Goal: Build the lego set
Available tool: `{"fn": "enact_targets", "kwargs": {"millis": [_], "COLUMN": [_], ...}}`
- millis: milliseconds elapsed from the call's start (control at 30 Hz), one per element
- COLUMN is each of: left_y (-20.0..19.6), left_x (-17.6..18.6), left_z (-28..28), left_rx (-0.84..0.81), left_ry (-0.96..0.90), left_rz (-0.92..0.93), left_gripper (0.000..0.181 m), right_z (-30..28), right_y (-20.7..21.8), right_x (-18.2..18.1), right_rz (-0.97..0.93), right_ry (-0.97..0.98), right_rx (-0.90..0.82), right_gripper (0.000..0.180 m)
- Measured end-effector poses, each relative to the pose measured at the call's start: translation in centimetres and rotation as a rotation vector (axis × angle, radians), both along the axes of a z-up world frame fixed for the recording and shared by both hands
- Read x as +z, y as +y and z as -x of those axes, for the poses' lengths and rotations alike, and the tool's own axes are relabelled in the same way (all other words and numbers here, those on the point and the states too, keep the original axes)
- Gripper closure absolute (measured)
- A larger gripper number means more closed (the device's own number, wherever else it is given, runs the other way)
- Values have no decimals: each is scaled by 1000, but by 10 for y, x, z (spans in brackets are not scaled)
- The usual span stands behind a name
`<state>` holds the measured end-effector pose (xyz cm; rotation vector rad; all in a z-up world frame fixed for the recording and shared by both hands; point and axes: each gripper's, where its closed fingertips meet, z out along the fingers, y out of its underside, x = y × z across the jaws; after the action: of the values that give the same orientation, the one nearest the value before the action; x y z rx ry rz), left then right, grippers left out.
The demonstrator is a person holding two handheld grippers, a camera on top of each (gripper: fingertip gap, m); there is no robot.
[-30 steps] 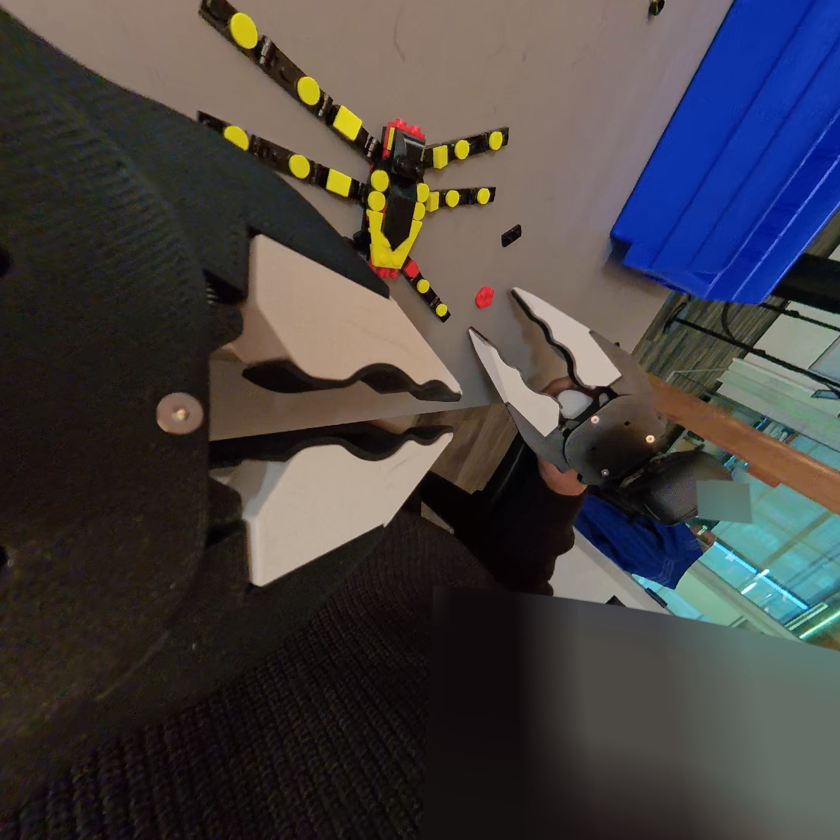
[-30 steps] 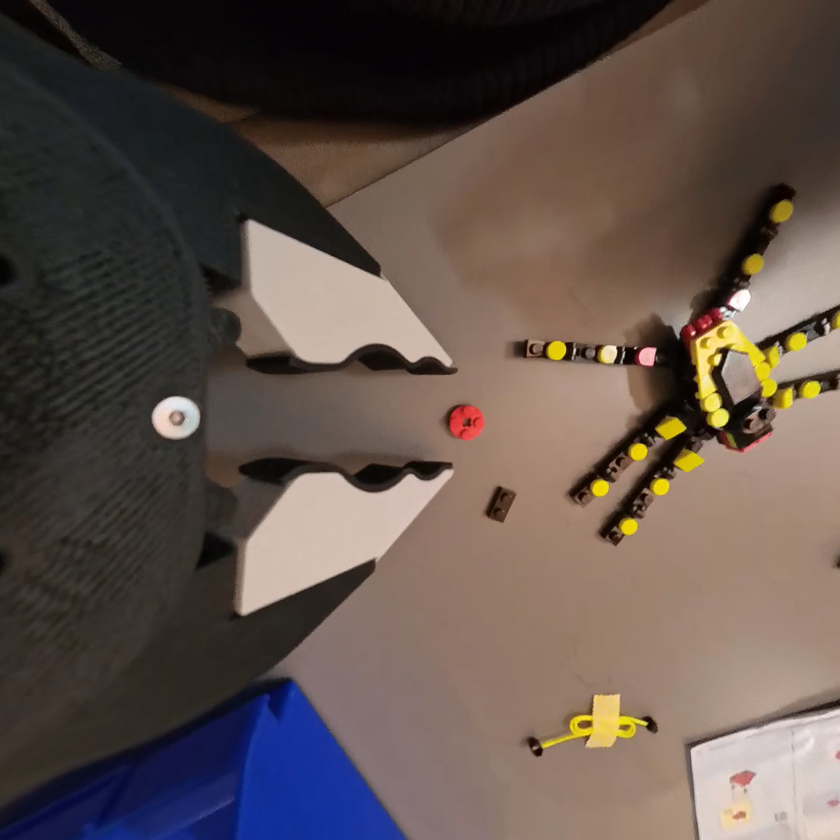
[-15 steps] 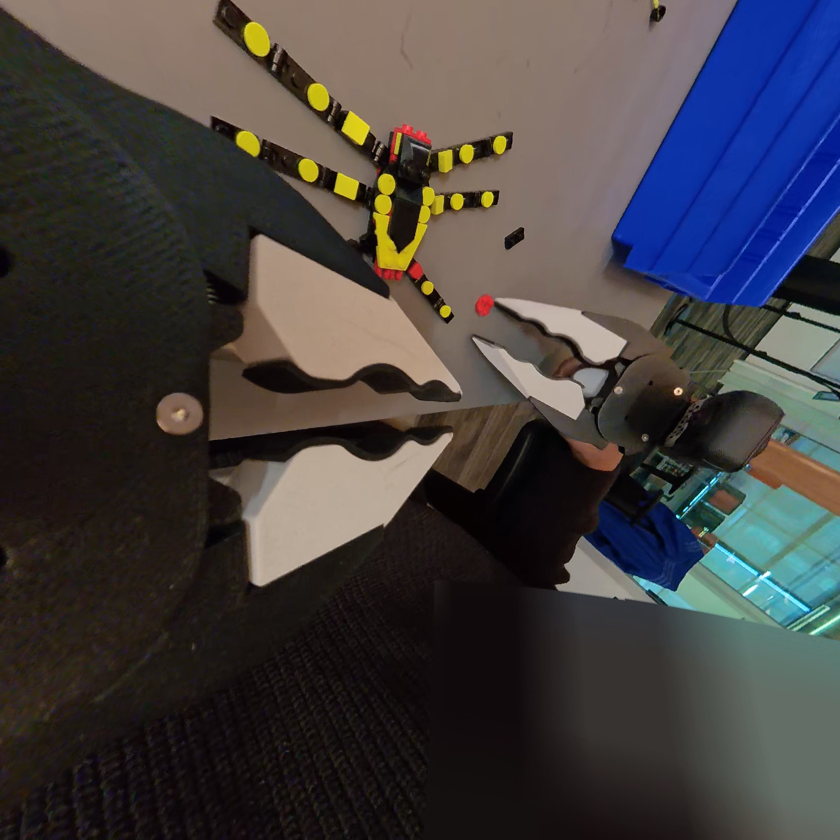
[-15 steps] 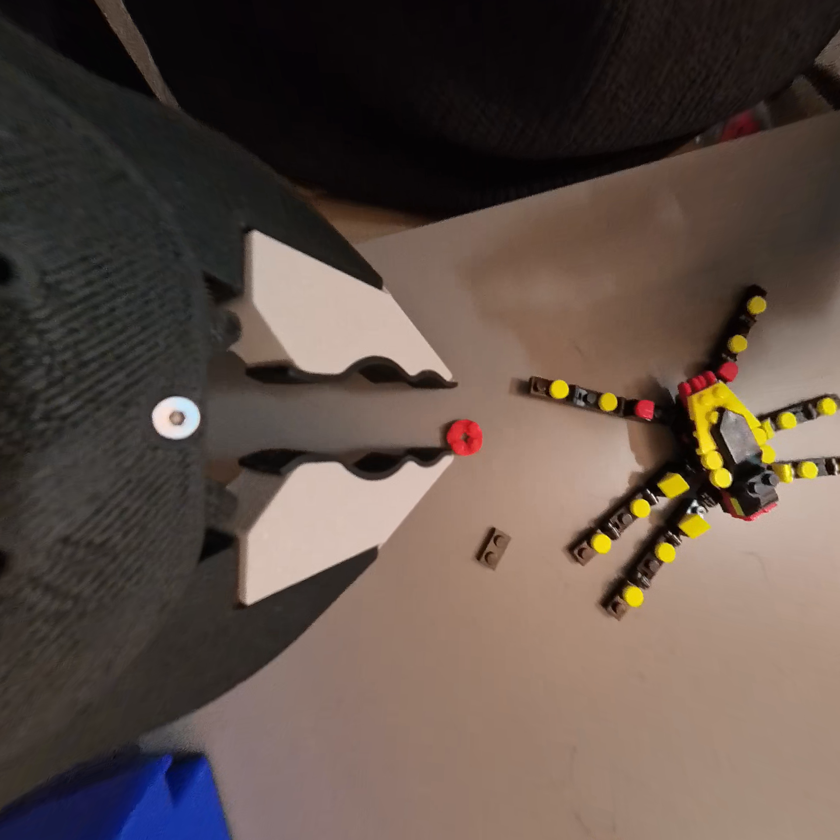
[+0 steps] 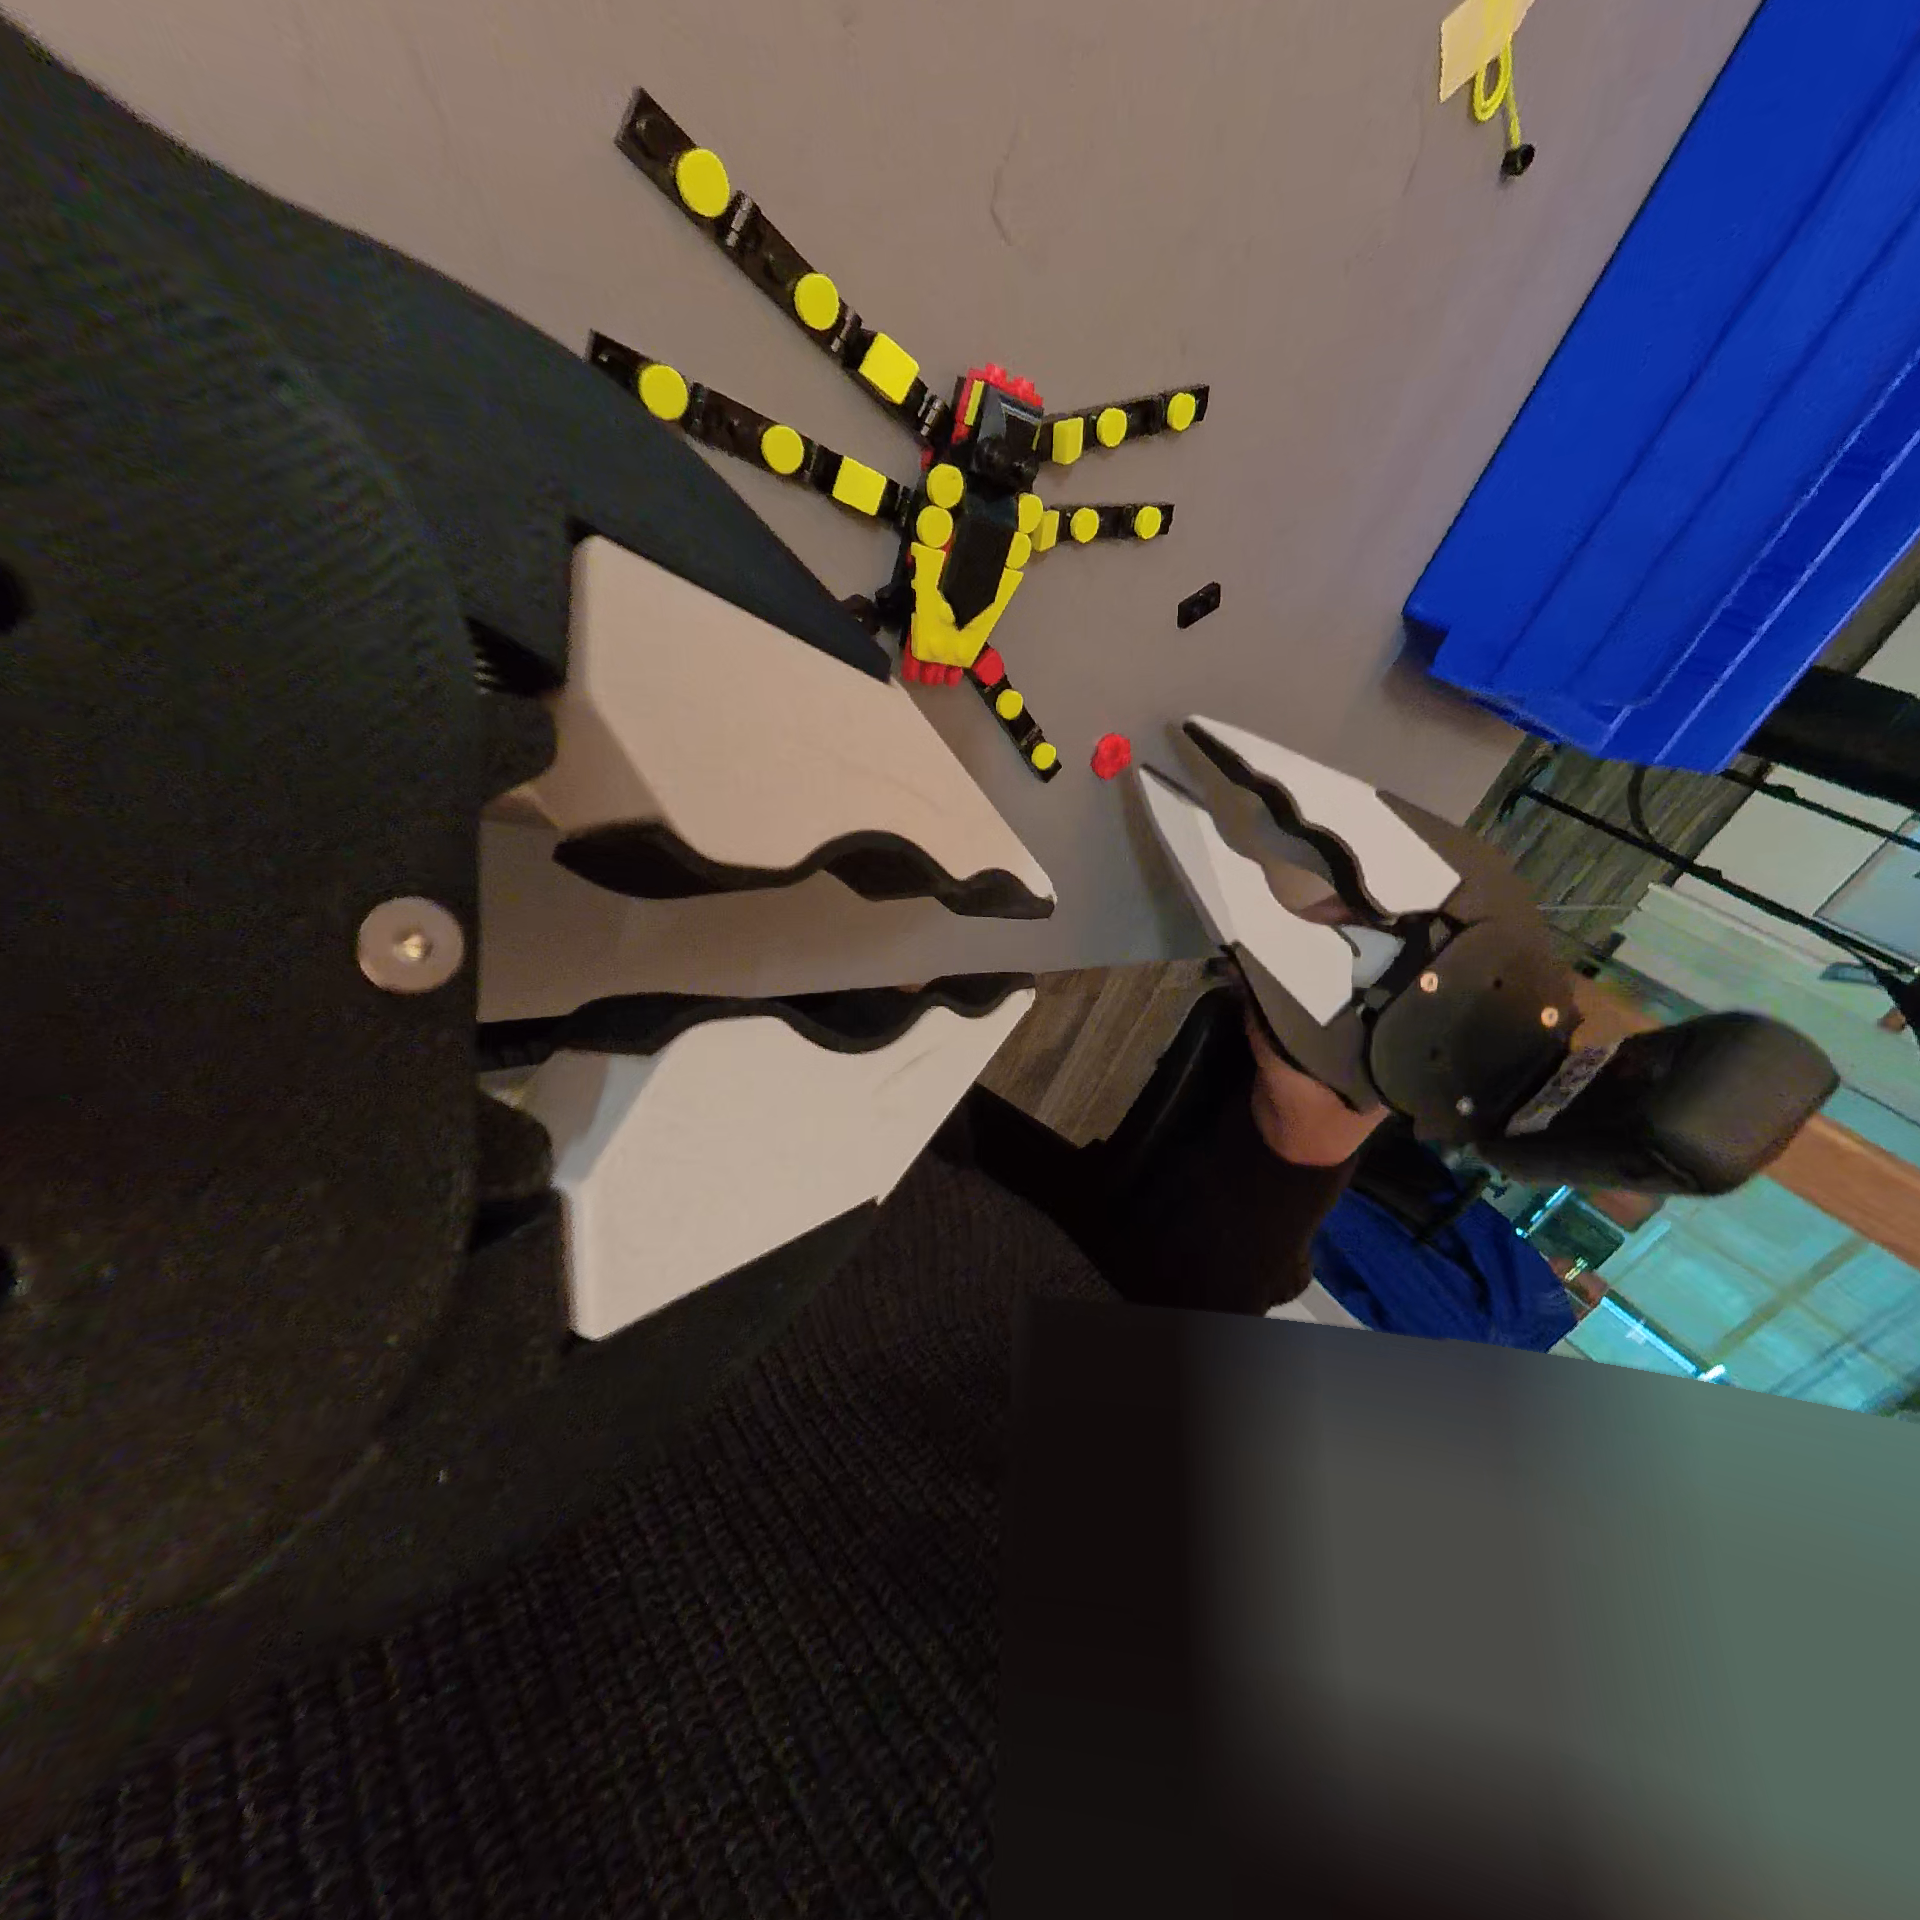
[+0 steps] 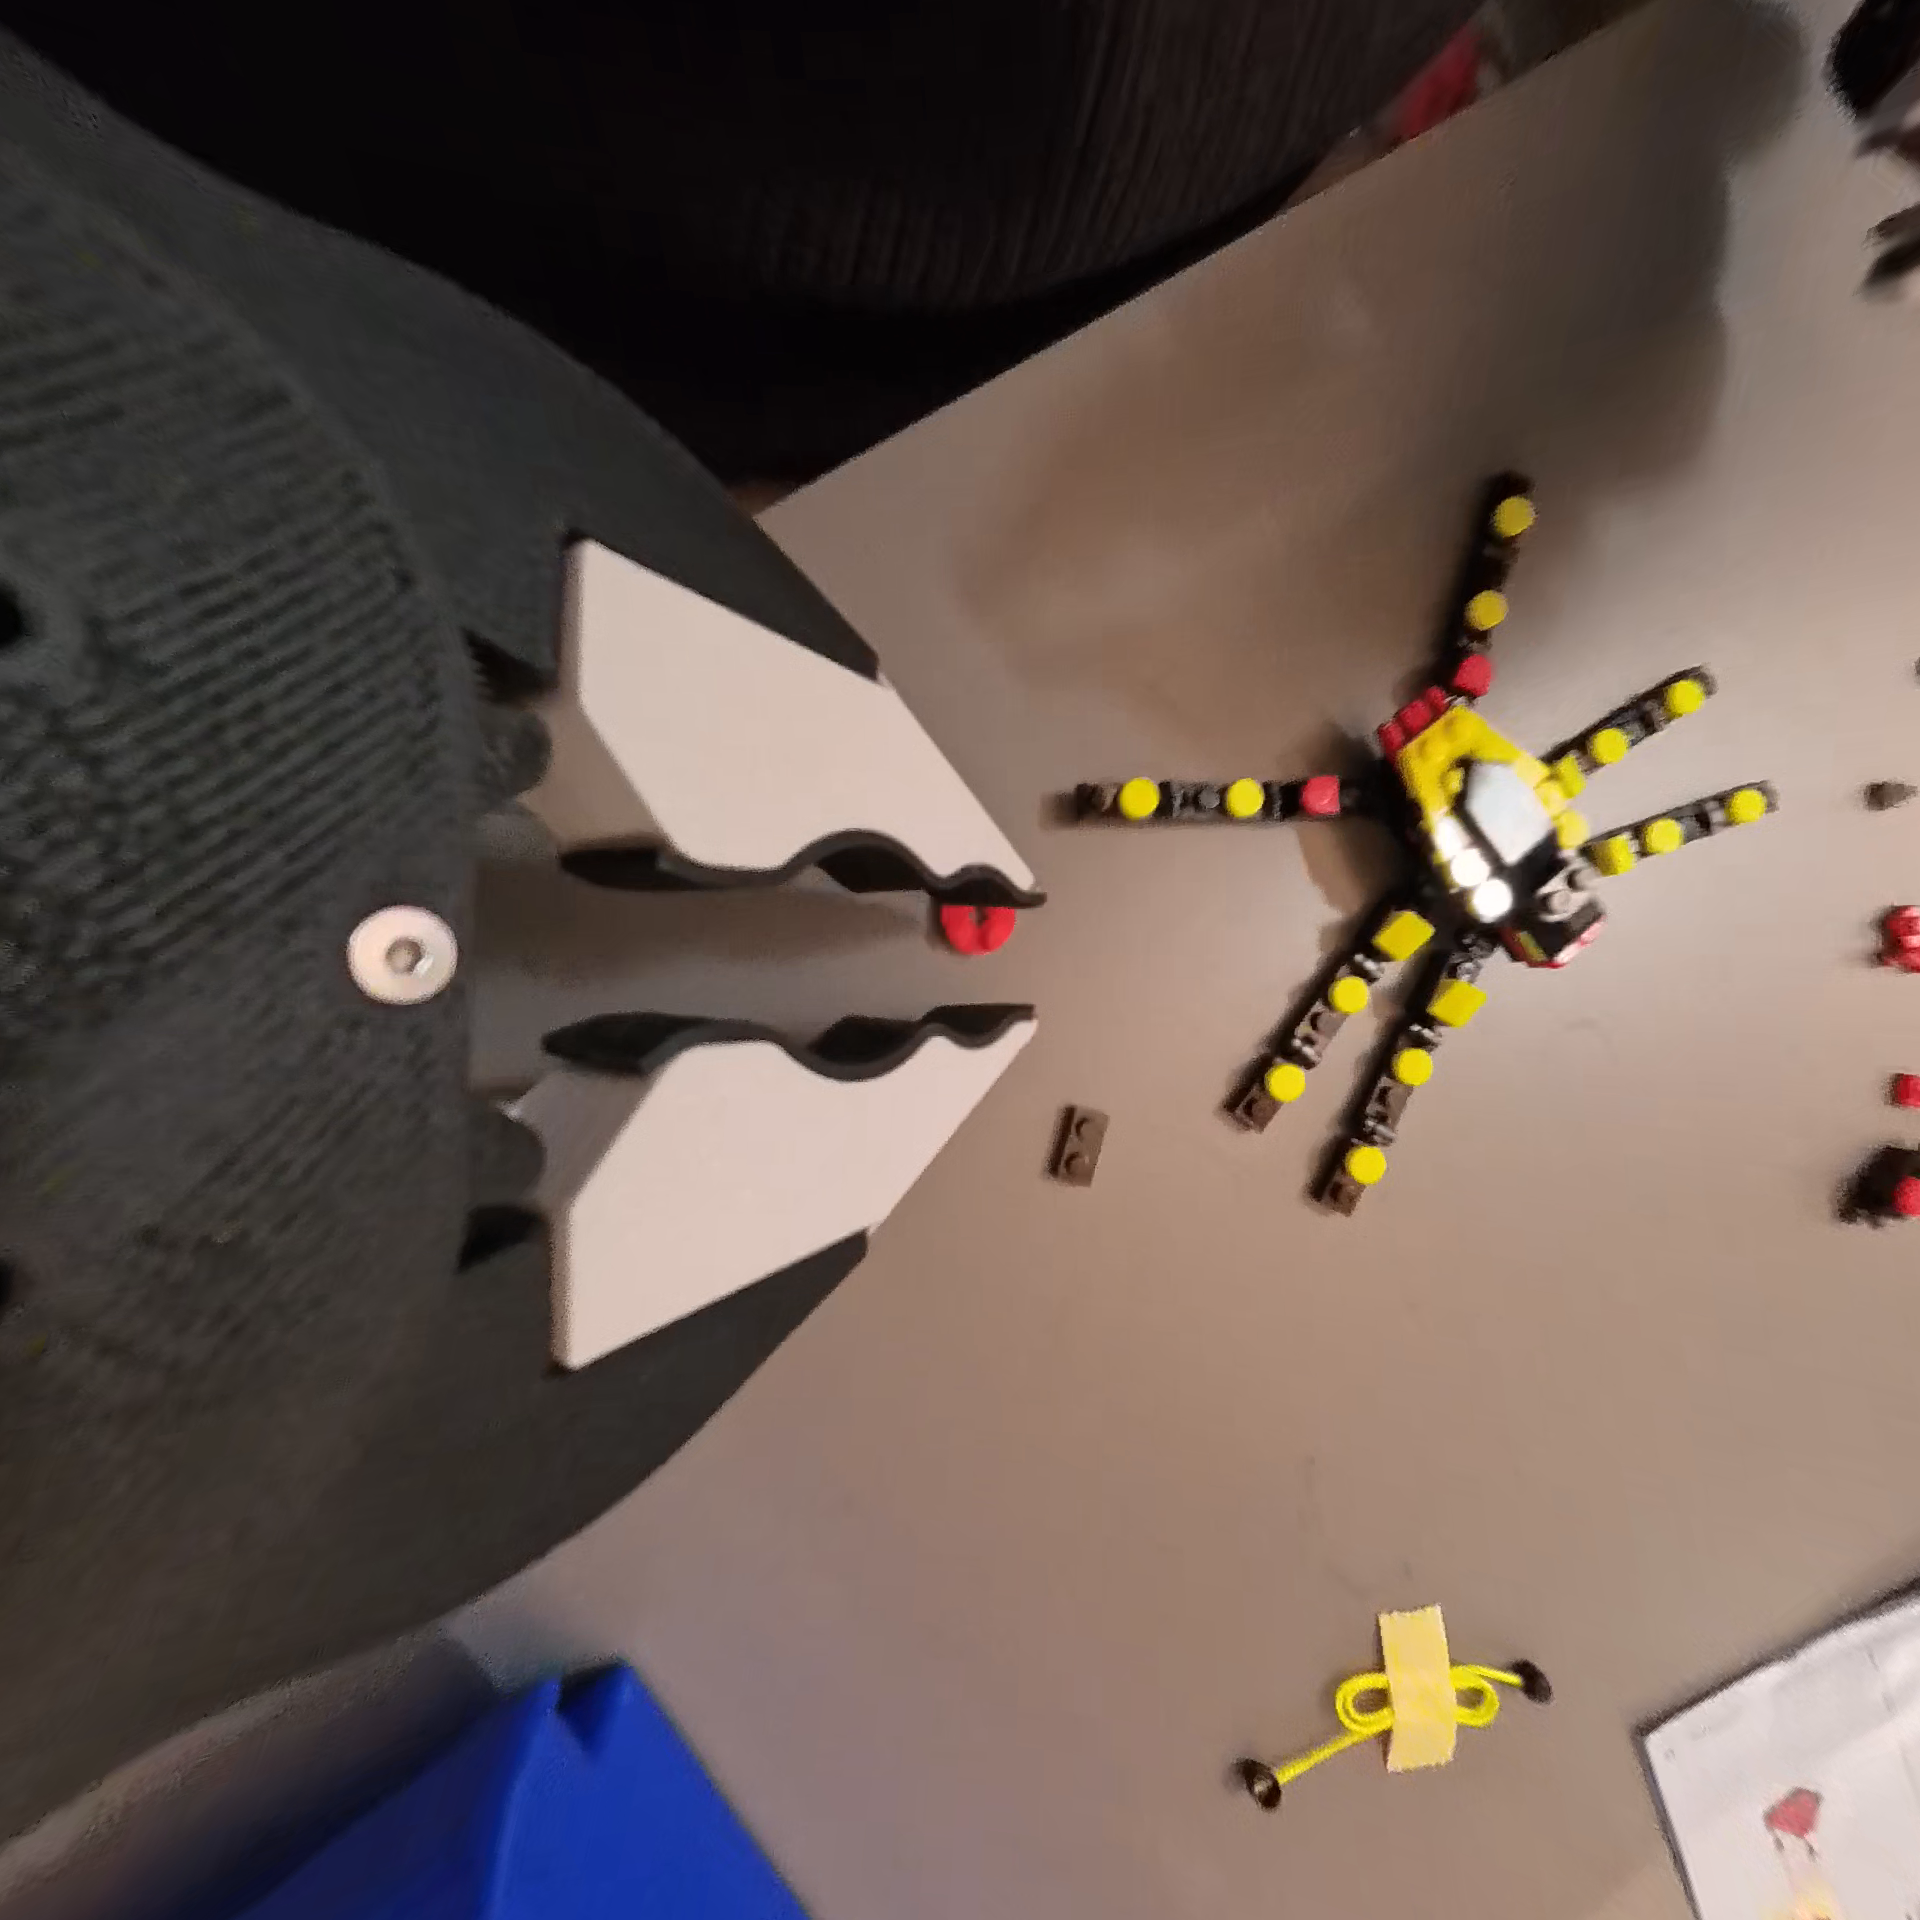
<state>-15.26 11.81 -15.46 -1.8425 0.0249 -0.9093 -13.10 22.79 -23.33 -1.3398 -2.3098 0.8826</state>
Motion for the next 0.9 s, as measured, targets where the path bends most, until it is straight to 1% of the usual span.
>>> {"fn": "enact_targets", "kwargs": {"millis": [67, 167, 233, 333, 400, 600, 633, 767, 900], "left_y": [0, 1, 0, 1, 1, 1, 1, 1, 1], "left_x": [-1, -3, -4, -4, -5, -7, -7, -7, -7], "left_z": [2, 4, 4, 4, 3, 3, 3, 4, 4], "left_rx": [7, 8, 6, 8, 9, 9, 9, 10, 11], "left_ry": [0, 1, 0, 6, 13, 22, 22, 20, 16], "left_rz": [4, 8, 12, 13, 16, 25, 25, 25, 25], "left_gripper": [173, 173, 173, 173, 173, 174, 174, 174, 174], "right_z": [-2, -3, -7, -9, -11, -12, -12, -8, 9], "right_y": [-6, 0, -1, -2, -3, -5, -5, -6, 8], "right_x": [5, 6, -1, -10, -14, -17, -17, -15, -1], "right_rz": [26, -74, -67, -35, -22, -44, -44, -23, -4], "right_ry": [23, 49, 0, -73, -105, -115, -112, -90, -16], "right_rx": [-14, -21, -6, 1, 8, 26, 30, 23, -47], "right_gripper": [162, 166, 163, 152, 150, 161, 166, 166, 167]}}
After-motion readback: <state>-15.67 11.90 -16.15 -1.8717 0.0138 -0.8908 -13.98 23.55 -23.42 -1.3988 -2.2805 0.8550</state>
